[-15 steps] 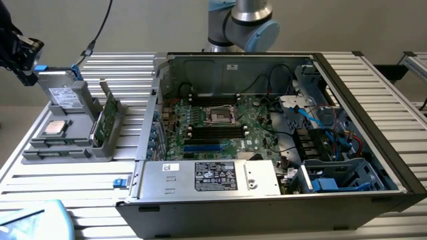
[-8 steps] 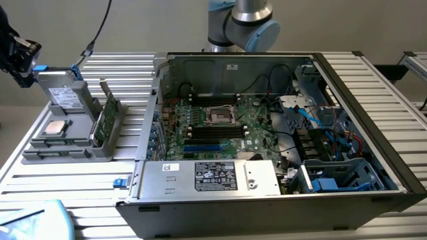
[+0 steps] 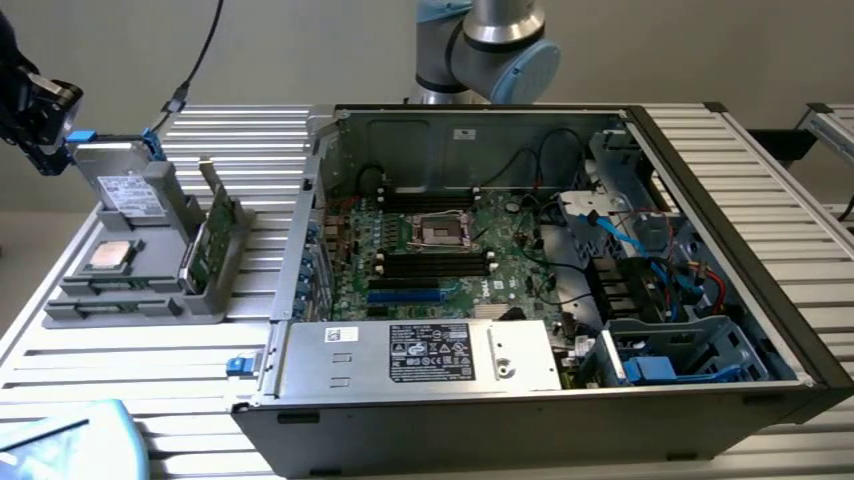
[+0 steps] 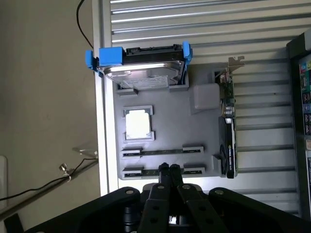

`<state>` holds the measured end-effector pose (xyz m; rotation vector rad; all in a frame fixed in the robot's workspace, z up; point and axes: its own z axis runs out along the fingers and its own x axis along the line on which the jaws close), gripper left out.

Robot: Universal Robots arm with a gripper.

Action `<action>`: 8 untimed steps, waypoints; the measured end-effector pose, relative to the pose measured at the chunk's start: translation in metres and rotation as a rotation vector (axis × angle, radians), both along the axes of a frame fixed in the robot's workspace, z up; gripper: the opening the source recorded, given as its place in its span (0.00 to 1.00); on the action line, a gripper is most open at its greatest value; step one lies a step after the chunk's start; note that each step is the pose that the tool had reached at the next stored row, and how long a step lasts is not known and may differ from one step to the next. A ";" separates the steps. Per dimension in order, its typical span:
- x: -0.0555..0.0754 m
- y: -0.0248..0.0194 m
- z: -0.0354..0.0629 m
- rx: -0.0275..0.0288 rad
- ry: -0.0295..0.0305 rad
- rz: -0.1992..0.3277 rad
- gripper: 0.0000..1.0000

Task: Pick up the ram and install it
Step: 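Pick up the ram and move it above insertion slot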

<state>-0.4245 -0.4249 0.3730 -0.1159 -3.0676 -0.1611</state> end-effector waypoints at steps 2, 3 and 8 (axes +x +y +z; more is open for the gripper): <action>0.000 0.0000 0.0000 0.0000 0.0000 0.000 0.11; 0.000 0.0000 0.0000 0.0000 0.0000 0.000 0.11; 0.000 0.0000 0.0000 0.0000 -0.0005 0.042 0.11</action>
